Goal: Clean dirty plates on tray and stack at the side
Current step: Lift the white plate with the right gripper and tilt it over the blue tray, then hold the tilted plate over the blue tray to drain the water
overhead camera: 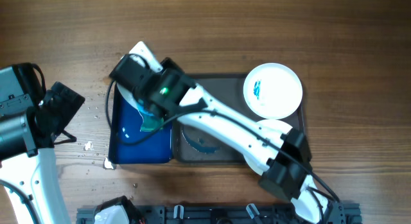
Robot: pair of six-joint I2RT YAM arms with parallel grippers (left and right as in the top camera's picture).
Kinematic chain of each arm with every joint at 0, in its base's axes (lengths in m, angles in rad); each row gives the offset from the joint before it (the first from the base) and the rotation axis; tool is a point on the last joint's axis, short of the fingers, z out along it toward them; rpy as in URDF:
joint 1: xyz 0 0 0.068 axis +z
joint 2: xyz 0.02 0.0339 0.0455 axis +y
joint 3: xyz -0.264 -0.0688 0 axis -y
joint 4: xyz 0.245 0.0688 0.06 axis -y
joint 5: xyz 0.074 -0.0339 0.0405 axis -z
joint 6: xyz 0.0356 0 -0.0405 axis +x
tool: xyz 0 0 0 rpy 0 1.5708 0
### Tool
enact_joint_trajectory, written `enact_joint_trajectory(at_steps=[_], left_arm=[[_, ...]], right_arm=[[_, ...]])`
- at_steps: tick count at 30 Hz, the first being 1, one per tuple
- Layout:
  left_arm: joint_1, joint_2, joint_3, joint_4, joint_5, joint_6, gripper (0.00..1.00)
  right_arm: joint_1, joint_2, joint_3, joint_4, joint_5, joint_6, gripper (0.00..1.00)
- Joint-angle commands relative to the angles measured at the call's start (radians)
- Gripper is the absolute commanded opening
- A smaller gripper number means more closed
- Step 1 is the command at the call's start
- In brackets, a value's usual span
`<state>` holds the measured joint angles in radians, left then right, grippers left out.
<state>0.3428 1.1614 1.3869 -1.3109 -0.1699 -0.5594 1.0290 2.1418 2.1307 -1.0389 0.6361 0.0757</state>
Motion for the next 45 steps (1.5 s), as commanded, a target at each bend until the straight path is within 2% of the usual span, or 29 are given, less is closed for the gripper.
enact_joint_trajectory(at_steps=[1, 8, 32, 45], left_arm=[[0.007, 0.004, 0.014, -0.006, 0.009, -0.010, 1.00], [0.007, 0.004, 0.014, -0.007, 0.009, -0.010, 1.00], [0.007, 0.004, 0.014, -0.010, 0.009, -0.010, 1.00], [0.007, 0.004, 0.014, -0.011, 0.009, -0.010, 1.00]], right_arm=[[0.048, 0.011, 0.027, 0.036, 0.179, -0.093, 0.05], [0.106, 0.011, 0.027, 0.104, 0.353, -0.248, 0.05], [0.158, 0.011, 0.027, 0.296, 0.590, -0.574, 0.05], [0.158, 0.011, 0.027, 0.332, 0.624, -0.590, 0.05]])
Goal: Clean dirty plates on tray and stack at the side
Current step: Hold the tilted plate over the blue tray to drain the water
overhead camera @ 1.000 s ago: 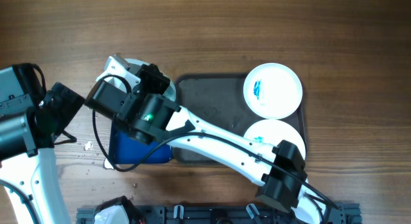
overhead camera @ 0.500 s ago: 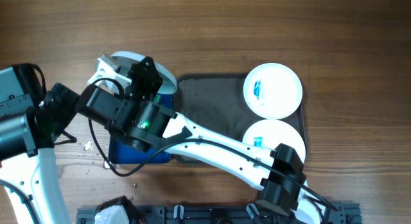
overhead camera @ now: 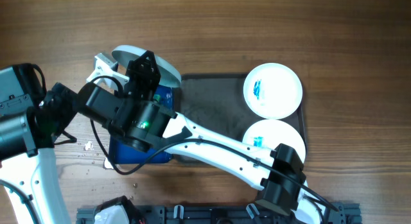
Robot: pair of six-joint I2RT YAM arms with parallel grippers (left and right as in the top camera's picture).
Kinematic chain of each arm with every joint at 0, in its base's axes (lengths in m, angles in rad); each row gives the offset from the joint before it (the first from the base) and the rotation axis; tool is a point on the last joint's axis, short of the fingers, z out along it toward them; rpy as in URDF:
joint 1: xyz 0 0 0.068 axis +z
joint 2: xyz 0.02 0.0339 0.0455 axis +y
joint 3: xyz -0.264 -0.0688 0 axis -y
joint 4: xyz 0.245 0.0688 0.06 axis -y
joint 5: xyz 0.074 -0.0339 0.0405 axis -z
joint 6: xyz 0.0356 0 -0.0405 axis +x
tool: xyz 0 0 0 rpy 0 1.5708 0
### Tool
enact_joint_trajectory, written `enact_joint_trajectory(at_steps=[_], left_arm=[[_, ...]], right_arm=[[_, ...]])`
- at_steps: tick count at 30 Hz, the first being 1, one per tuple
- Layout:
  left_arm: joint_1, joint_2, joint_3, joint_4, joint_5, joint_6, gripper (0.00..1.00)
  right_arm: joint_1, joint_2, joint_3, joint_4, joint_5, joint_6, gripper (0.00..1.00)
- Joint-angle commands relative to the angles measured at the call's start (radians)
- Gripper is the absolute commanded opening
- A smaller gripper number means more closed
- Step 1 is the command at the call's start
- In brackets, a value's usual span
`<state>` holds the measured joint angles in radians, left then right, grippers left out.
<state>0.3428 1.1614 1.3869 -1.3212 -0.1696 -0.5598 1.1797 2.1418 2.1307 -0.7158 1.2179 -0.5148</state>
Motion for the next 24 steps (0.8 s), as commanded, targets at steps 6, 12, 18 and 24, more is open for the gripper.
enact_joint_trajectory(at_steps=[6, 12, 18, 24], left_arm=[[0.007, 0.004, 0.014, 0.000, 0.008, -0.009, 1.00], [0.007, 0.004, 0.014, 0.000, 0.008, -0.009, 1.00], [0.007, 0.004, 0.014, 0.000, 0.008, -0.009, 1.00], [0.007, 0.004, 0.014, -0.002, 0.008, -0.009, 1.00]], right_arm=[[0.008, 0.011, 0.027, 0.008, 0.042, 0.009, 0.05], [0.008, 0.011, 0.027, 0.007, 0.037, 0.038, 0.05], [0.008, 0.011, 0.021, -0.076, -0.098, 0.191, 0.04], [-0.036, 0.011, 0.021, -0.285, -0.692, 0.478, 0.05]])
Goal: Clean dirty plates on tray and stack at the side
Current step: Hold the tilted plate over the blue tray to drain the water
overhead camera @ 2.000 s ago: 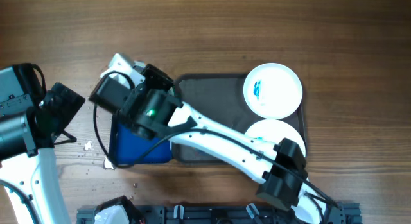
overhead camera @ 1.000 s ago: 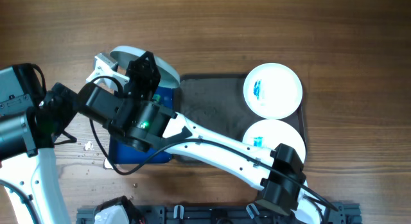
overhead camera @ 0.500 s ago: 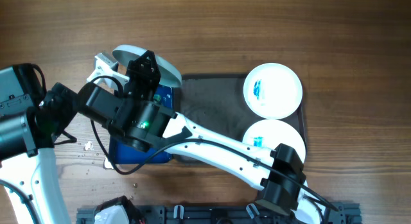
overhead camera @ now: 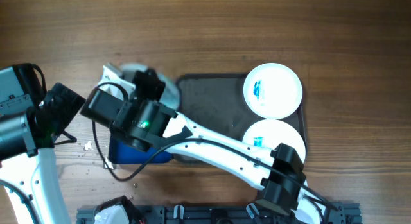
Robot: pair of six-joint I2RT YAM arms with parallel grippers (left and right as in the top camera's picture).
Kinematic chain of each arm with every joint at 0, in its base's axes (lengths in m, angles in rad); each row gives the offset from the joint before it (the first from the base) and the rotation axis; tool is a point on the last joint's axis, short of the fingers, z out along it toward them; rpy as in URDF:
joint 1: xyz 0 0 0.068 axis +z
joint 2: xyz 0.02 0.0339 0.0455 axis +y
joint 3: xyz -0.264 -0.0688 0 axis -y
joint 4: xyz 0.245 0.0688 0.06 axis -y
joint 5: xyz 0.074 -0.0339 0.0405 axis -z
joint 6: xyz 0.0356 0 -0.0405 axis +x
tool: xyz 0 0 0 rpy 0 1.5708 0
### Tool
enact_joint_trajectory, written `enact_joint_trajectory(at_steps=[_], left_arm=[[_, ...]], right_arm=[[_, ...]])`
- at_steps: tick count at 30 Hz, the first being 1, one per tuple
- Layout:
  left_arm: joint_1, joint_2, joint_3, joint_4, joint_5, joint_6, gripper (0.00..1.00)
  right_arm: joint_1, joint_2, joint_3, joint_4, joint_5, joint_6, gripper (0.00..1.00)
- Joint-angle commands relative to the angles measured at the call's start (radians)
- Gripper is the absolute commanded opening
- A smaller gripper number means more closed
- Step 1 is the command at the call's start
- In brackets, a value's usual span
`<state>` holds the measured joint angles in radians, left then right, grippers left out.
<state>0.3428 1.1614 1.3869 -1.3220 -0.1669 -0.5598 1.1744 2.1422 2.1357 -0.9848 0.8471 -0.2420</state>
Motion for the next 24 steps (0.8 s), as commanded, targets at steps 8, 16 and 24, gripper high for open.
enact_joint_trajectory(at_steps=[8, 16, 24], left_arm=[[0.007, 0.004, 0.014, -0.004, 0.006, -0.009, 1.00], [0.007, 0.004, 0.014, -0.008, 0.006, -0.009, 1.00], [0.007, 0.004, 0.014, -0.008, 0.006, -0.010, 1.00]], right_arm=[[-0.051, -0.013, 0.017, 0.036, 0.073, 0.038, 0.05], [-0.022, -0.007, 0.017, -0.009, -0.007, 0.111, 0.04], [-0.047, 0.011, 0.017, -0.070, 0.288, 0.214, 0.04]])
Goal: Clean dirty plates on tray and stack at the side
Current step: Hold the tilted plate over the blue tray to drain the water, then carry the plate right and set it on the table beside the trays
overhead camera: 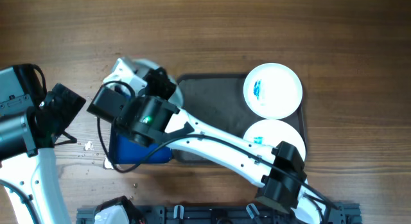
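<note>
My right arm reaches from the bottom right across the dark tray [215,99] to its upper left corner. Its gripper [126,71] sits over a white plate [153,66] lying on the wood just left of the tray. The wrist hides most of the plate, and the fingers appear shut on its rim. Two white plates with blue smears lie on the tray's right side, one at the back [273,90] and one at the front [270,135]. My left gripper [64,107] hangs at the far left, away from the plates; its fingers do not show.
A blue bin [127,150] stands against the tray's left side, mostly under my right arm. Small crumbs [87,147] lie on the wood left of the bin. A dark rack [192,214] runs along the front edge.
My right gripper and the white plate have shifted slightly to the right and back, closer to the tray's corner. The left arm has not moved.
My right gripper first held a white plate tilted over the blue bin. Then it held the plate behind the bin, left of the tray's back corner. Then the plate was lower and flatter on the wood, where it is now.
</note>
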Robot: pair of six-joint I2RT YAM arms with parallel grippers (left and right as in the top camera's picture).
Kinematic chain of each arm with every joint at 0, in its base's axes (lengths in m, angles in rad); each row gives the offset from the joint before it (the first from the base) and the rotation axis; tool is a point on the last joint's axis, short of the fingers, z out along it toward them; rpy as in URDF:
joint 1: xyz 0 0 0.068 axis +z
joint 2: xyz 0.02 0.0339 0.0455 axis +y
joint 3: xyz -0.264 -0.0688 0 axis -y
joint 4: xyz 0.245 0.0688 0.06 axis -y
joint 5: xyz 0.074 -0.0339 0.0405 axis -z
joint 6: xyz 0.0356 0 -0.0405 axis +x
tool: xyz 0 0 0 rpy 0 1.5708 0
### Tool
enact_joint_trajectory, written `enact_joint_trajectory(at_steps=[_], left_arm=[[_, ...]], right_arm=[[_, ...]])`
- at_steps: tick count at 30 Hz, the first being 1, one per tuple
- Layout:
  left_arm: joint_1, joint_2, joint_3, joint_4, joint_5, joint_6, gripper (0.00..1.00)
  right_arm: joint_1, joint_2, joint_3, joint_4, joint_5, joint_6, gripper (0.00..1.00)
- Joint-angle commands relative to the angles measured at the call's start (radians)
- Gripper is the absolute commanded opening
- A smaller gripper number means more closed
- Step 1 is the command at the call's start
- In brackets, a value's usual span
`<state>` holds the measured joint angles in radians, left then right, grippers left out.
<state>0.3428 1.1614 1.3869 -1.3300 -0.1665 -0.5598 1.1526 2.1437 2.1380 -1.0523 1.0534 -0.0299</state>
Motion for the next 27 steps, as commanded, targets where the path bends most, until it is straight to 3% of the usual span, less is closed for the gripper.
enact_joint_trajectory(at_steps=[1, 3, 6, 7, 8, 11, 13, 15, 17, 19, 20, 21, 24, 27], left_arm=[[0.007, 0.004, 0.014, 0.000, 0.006, -0.010, 1.00], [0.007, 0.004, 0.014, 0.000, 0.006, -0.010, 1.00], [0.007, 0.004, 0.014, 0.002, 0.006, -0.010, 1.00], [0.007, 0.004, 0.014, 0.002, 0.006, -0.010, 1.00], [0.007, 0.004, 0.014, 0.001, 0.006, -0.009, 1.00], [0.007, 0.004, 0.014, -0.002, 0.006, -0.010, 1.00], [0.007, 0.004, 0.014, -0.001, 0.010, -0.010, 1.00], [0.007, 0.004, 0.014, 0.002, 0.017, -0.010, 1.00], [0.007, 0.004, 0.014, 0.002, 0.017, -0.010, 1.00], [0.007, 0.004, 0.014, 0.002, 0.017, -0.010, 1.00], [0.007, 0.004, 0.014, 0.002, 0.017, -0.009, 1.00], [0.007, 0.004, 0.014, 0.001, 0.017, -0.009, 1.00], [0.007, 0.004, 0.014, -0.003, 0.017, -0.009, 1.00], [0.007, 0.004, 0.014, -0.002, 0.017, -0.010, 1.00]], right_arm=[[-0.028, 0.007, 0.014, -0.003, 0.036, -0.014, 0.04], [-0.028, 0.003, 0.014, -0.003, -0.179, -0.023, 0.04], [-0.029, -0.001, 0.014, 0.006, -0.705, -0.005, 0.04], [-0.034, 0.002, 0.014, 0.021, -0.758, 0.060, 0.05], [-0.035, 0.004, 0.014, 0.019, -0.645, 0.119, 0.04], [-0.035, 0.006, 0.014, -0.045, -0.034, 0.213, 0.05], [-0.038, 0.006, 0.014, -0.068, 0.135, 0.172, 0.04], [-0.040, 0.006, 0.014, -0.067, 0.102, 0.098, 0.05], [-0.039, 0.006, 0.014, -0.066, -0.135, 0.006, 0.04], [-0.040, 0.005, 0.014, -0.064, -0.529, -0.084, 0.04], [-0.044, 0.005, 0.014, -0.049, -0.676, -0.059, 0.04], [-0.047, 0.005, 0.014, -0.034, -0.715, 0.035, 0.04], [-0.048, 0.007, 0.014, -0.146, -0.333, 0.513, 0.04], [-0.088, 0.007, 0.014, -0.192, -0.393, 0.544, 0.04]])
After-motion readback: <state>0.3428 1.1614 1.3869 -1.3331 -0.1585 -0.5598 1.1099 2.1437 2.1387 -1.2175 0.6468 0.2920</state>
